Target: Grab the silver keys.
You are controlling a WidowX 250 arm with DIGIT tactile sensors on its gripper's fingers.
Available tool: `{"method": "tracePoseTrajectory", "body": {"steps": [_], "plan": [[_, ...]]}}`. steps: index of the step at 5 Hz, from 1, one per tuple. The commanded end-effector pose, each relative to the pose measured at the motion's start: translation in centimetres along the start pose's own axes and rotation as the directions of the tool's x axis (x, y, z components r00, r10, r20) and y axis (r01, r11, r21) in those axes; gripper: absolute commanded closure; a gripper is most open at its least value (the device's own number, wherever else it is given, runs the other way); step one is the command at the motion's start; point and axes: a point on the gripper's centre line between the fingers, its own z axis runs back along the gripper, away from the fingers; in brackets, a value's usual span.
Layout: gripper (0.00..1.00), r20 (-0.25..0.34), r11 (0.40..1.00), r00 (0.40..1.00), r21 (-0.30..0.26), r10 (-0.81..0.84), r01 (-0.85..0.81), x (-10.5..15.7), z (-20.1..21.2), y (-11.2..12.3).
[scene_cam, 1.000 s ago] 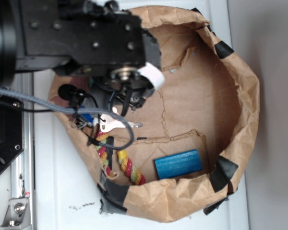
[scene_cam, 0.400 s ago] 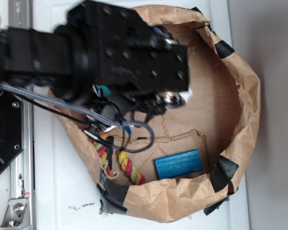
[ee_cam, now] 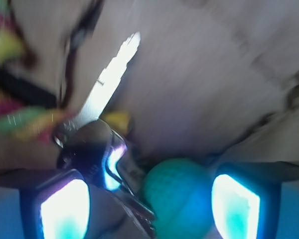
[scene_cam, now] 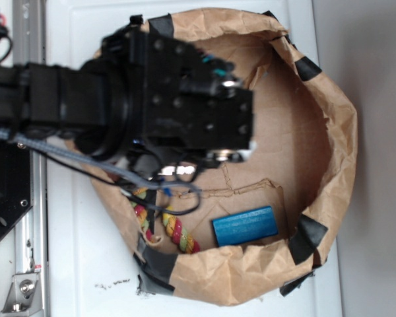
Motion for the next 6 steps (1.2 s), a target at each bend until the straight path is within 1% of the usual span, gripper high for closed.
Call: {"method": "tracePoseTrajectory", "body": {"steps": [1, 4, 5, 6], "plan": [[0.0, 0.044, 0.999, 0.998, 0.007, -0.033, 0.032, -0.3, 1.3, 0.5], [0.0, 0.045, 0.999, 0.998, 0.022, -0.041, 0.04, -0.1, 1.1, 0.5], [0.0, 0.061, 0.996, 0.995, 0.043, -0.078, 0.076, -0.1, 1.1, 0.2], [0.0, 0.095, 0.961, 0.967, 0.166, -0.237, 0.22, 0.5, 1.1, -0.8]]}}
